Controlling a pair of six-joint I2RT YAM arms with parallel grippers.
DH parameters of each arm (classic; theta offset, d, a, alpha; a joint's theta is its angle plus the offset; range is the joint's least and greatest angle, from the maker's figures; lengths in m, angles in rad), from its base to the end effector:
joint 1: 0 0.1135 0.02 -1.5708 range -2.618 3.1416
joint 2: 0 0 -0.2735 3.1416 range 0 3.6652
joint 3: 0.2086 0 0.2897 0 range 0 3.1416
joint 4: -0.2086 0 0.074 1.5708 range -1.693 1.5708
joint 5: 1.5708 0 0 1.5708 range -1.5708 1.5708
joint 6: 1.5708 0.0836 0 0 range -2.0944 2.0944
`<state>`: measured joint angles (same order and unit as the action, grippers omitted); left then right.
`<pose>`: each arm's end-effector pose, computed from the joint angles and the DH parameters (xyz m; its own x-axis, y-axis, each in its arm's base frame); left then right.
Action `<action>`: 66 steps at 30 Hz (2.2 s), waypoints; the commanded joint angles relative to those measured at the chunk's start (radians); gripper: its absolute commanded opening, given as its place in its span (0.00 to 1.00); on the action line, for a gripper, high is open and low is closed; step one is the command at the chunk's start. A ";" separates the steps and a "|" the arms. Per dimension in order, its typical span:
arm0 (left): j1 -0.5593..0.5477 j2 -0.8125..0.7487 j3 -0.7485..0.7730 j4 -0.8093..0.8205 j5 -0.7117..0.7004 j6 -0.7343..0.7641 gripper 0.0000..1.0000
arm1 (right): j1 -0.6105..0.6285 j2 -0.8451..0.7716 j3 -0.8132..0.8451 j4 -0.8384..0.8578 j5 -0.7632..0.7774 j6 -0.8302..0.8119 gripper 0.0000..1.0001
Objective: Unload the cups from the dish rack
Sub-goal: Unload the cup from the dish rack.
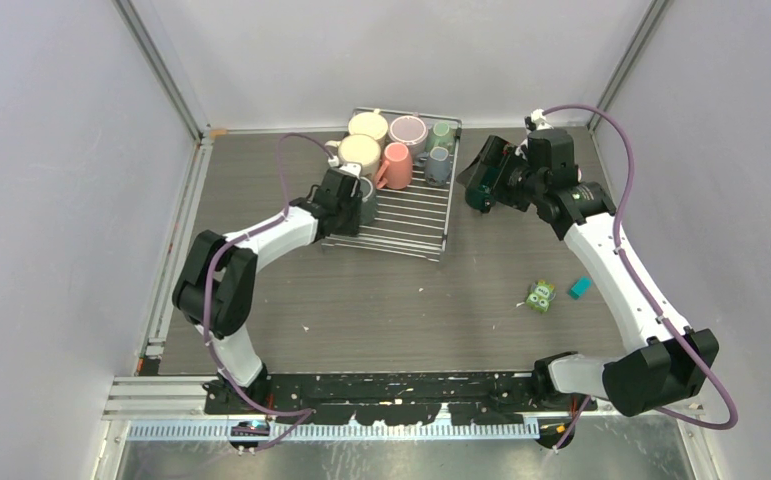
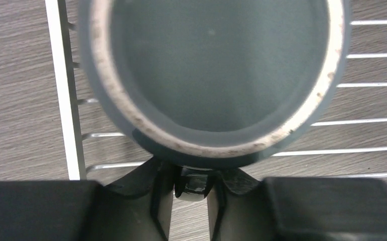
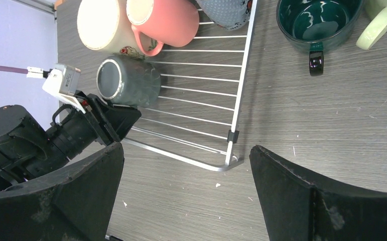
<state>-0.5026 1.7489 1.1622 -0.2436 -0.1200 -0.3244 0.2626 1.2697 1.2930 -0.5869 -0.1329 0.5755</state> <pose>0.3936 -0.2049 0.1598 -0.7430 0.0473 -0.6676 0.1801 0.9749 -0.1313 0.3384 0.1024 0.3575 -0.6317 0.3888 -0.6706 -0.0258 0.8541 0.5195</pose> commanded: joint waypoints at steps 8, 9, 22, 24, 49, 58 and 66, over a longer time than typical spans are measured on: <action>-0.008 -0.029 0.057 0.012 -0.041 0.030 0.00 | 0.007 -0.008 0.005 0.048 -0.011 0.003 1.00; -0.010 -0.037 0.062 0.009 -0.039 0.033 0.00 | 0.007 -0.006 0.006 0.048 -0.012 0.004 1.00; -0.023 -0.159 0.152 -0.081 0.014 0.049 0.00 | 0.009 0.006 -0.010 0.100 -0.062 0.044 1.00; -0.025 -0.177 0.162 -0.096 0.029 0.037 0.00 | 0.009 0.010 -0.011 0.109 -0.071 0.053 1.00; -0.056 -0.380 0.263 -0.076 0.478 -0.419 0.00 | 0.029 -0.046 -0.254 0.772 -0.376 0.448 1.00; -0.067 -0.385 0.269 0.048 0.562 -0.556 0.00 | 0.090 0.004 -0.290 1.020 -0.387 0.601 0.96; -0.073 -0.365 0.259 0.133 0.612 -0.641 0.00 | 0.121 0.043 -0.303 1.177 -0.392 0.689 0.72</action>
<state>-0.5697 1.4242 1.3705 -0.3050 0.4282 -0.9073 0.3691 1.2972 0.9863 0.4446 -0.5159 1.2079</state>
